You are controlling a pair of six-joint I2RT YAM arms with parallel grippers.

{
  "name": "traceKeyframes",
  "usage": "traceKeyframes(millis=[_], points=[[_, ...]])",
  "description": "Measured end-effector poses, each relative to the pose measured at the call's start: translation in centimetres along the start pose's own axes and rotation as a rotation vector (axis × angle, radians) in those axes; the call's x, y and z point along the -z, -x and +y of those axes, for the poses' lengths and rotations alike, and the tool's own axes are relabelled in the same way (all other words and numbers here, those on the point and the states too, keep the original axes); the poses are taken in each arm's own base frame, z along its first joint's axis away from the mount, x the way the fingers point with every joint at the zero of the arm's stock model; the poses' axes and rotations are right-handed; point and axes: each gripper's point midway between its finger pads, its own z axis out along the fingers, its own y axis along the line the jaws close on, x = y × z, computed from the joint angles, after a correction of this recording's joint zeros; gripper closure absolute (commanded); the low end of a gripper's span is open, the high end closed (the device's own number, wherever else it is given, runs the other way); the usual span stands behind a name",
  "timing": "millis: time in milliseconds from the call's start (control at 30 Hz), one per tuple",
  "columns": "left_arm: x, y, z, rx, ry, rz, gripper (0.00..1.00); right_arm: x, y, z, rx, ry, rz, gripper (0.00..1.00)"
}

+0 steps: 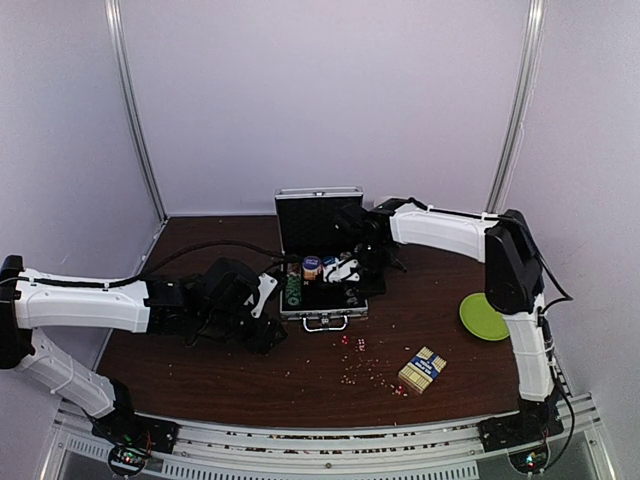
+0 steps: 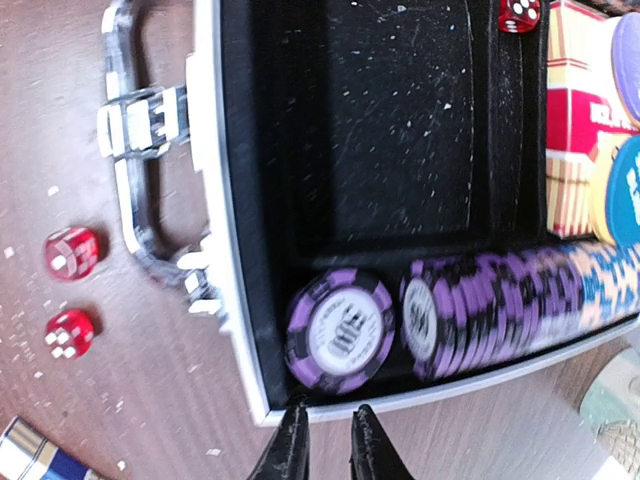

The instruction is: Pack up texas hold em set

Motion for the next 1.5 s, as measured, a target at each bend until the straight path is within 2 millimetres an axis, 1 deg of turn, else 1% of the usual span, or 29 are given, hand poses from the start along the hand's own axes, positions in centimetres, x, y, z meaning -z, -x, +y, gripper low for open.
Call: traceKeyframes(millis=[100, 167, 267, 367, 433, 500, 667, 933, 1267, 1400, 1500], points=[[0.0, 0.0, 0.1, 0.0, 0.003, -0.001, 0.5, 0.9, -0.1, 0.3, -0.012, -0.006, -0.012, 0.82], [0.0, 0.0, 0.1, 0.0, 0.005, -0.001, 0.5, 1.2, 0.1, 0.1, -0.019, -0.016, -0.024, 0.78], [0.0, 0.0, 0.1, 0.0, 0.006, -0.002, 0.5, 1.0, 0.2, 0.0, -0.025, -0.021, -0.032, 0.74], [0.0, 0.1, 0.1, 0.001, 0.007, -0.004, 0.5, 0.3, -0.1, 0.3, -0.026, -0.017, -0.028, 0.68], [0.1, 0.1, 0.2, 0.001, 0.009, -0.006, 0.5, -0.1, -0.3, 0.7, -0.023, -0.013, -0.022, 0.67], [0.1, 0.2, 0.2, 0.001, 0.011, -0.008, 0.51, -0.5, -0.4, 0.9, -0.018, -0.016, -0.016, 0.67], [0.1, 0.2, 0.3, 0.001, 0.015, -0.009, 0.51, -0.5, -0.1, 0.7, 0.008, -0.059, 0.0, 0.67], [0.1, 0.2, 0.3, 0.002, 0.016, -0.009, 0.51, -0.5, -0.4, 0.6, 0.04, -0.084, 0.034, 0.73], [0.1, 0.2, 0.3, 0.002, 0.016, -0.009, 0.51, -0.4, -0.5, 0.6, 0.093, -0.095, 0.055, 0.74], [0.1, 0.2, 0.3, 0.001, 0.016, -0.01, 0.51, -0.2, -0.5, 0.5, 0.116, -0.092, 0.057, 0.75], [0.1, 0.2, 0.3, 0.001, 0.016, -0.009, 0.51, 0.3, -0.5, -0.1, 0.115, -0.101, 0.049, 0.75]])
